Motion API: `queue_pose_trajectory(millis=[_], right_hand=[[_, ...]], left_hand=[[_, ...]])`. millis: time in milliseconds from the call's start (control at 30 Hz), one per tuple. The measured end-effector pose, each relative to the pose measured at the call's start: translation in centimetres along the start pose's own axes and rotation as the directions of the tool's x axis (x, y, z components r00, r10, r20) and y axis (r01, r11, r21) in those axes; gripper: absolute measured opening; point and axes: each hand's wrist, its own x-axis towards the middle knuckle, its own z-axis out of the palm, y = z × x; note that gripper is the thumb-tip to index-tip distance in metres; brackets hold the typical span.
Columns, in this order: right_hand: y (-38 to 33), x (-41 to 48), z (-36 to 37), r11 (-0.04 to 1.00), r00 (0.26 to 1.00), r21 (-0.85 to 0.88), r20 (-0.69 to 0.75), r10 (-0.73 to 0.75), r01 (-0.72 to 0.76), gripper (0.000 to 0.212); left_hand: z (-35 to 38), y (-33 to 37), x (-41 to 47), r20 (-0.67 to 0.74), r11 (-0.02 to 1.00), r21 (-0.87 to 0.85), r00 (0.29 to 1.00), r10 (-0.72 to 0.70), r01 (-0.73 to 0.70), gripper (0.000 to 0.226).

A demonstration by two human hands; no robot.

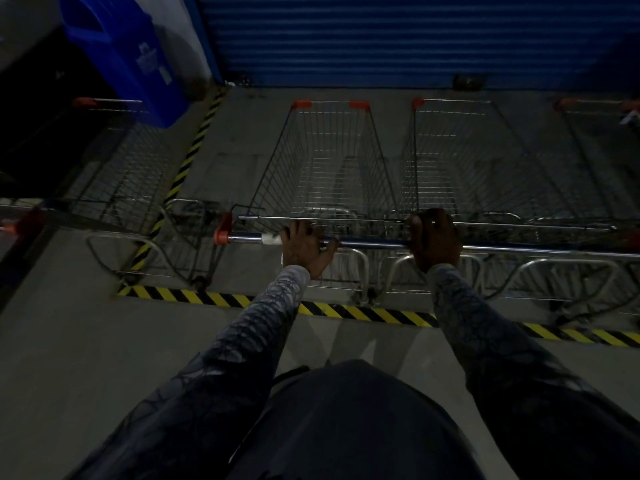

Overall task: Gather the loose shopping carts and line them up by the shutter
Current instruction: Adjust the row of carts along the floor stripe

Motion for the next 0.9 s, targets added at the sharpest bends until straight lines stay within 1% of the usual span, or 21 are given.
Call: queue_pose_trajectory(millis=[133, 300, 533, 600, 667, 700, 800, 900], right_hand=[[0.1, 0.4, -0.6, 0.994, 0.993, 0.083, -0.090, 0.080, -0.072, 0.063], [2.3, 1.2, -1.0, 0.978, 0.969, 0.055, -0.138, 0.205, -0.199, 0.045], [2.6, -0.1, -1.3, 0.971, 0.961, 0.102, -0.152, 0.231, -0.217, 0.052], [2.4, -0.4, -1.3, 0.967, 0.961, 0.099, -0.130, 0.245, -0.233, 0.051], [2.1, -0.7, -1.0, 0.979, 0.973, 0.038, -0.103, 0.205, -0.202, 0.044], [1.9, -0.9, -0.8, 0.989, 0.985, -0.003, -0.091, 0.149, -0.150, 0.042], [1.0, -0.6, -0.3, 0.994, 0.996, -0.100, -0.062, -0.058, 0.052, 0.047], [-0.1, 0.1, 0.2, 0.968, 0.987, -0.194, 0.015, -0.162, 0.161, 0.048]], left_hand=[[-1.3, 0.1, 1.0, 0.010, 0.999, 0.045, 1.000, 0.012, -0.013, 0.064], [-1.4, 0.1, 1.3, -0.068, 1.000, 0.010, 0.998, 0.015, -0.015, 0.058], [-1.1, -0.1, 1.1, -0.073, 0.999, -0.031, 0.997, 0.029, -0.031, 0.057], [-1.0, -0.3, 1.0, -0.055, 0.998, -0.059, 0.998, 0.034, -0.037, 0.057], [-0.9, -0.2, 0.8, -0.033, 0.996, -0.074, 0.999, 0.042, -0.044, 0.060], [-0.8, -0.2, 0.6, -0.029, 0.996, -0.080, 0.999, 0.042, -0.044, 0.061], [-0.2, -0.4, 0.1, -0.015, 0.995, -0.101, 1.000, 0.020, -0.022, 0.061], [0.0, -0.5, -0.2, 0.016, 0.995, -0.103, 1.000, 0.006, -0.005, 0.063]])
